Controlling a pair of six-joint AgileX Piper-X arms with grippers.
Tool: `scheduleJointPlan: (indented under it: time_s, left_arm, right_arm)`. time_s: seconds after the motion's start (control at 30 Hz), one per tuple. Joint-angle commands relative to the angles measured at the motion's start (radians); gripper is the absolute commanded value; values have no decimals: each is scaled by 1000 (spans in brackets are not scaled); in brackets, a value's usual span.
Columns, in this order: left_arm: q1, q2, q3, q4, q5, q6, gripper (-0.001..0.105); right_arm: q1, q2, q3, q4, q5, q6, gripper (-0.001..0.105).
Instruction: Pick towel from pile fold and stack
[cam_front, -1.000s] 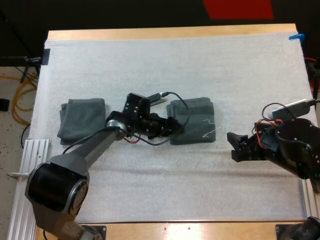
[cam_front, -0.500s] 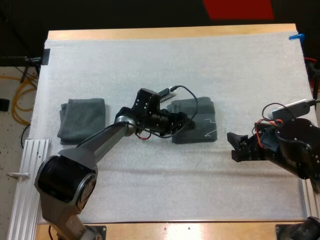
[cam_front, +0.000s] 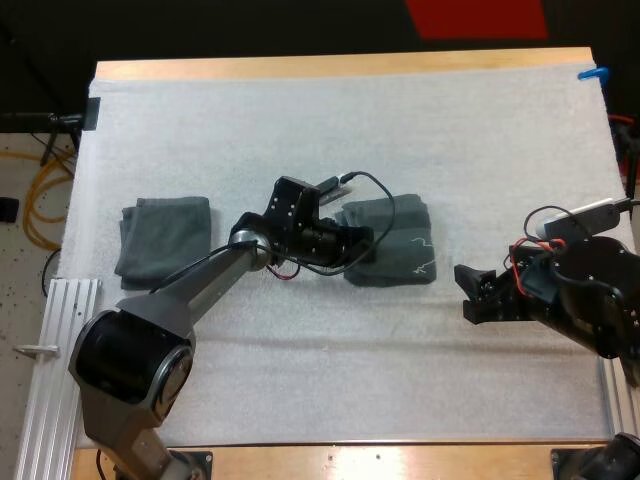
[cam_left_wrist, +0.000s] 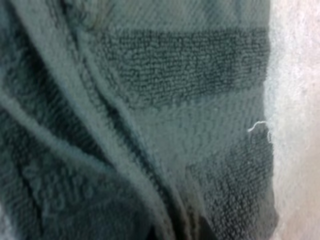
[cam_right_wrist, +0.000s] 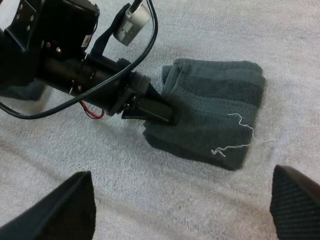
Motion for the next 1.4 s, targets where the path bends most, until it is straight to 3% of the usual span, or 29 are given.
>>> scheduleJointPlan:
  time_s: [0.0,0.13,0.3,0.43,0.53,0.6,0.73,1.0,1.37]
  left_arm:
    - [10,-3,-10,21,-10,20,0]
    - [35,-8,-41,128,-21,117,0]
    - [49,-8,-106,339,-105,311,0]
    - [49,-8,-127,395,-119,355,0]
    - [48,-8,-140,464,-210,417,0]
    - [52,-8,-144,538,-319,492,0]
    - [80,-8,-145,605,-399,559,0]
    - [199,-70,-197,696,-683,705,0]
    - [357,-128,-365,824,-846,810,0]
  right_arm:
    - [2,-2,1,0,5,1,70]
    - [2,-2,1,0,5,1,70]
    - [2,-2,1,-7,5,1,70]
    - [2,-2,1,-25,5,1,70]
    - [2,-2,1,-26,5,1,70]
    - [2,-2,1,-24,5,1,70]
    - [2,-2,1,-24,5,1,70]
    - [2,-2,1,-24,5,1,70]
    - [2,-2,1,-54,5,1,70]
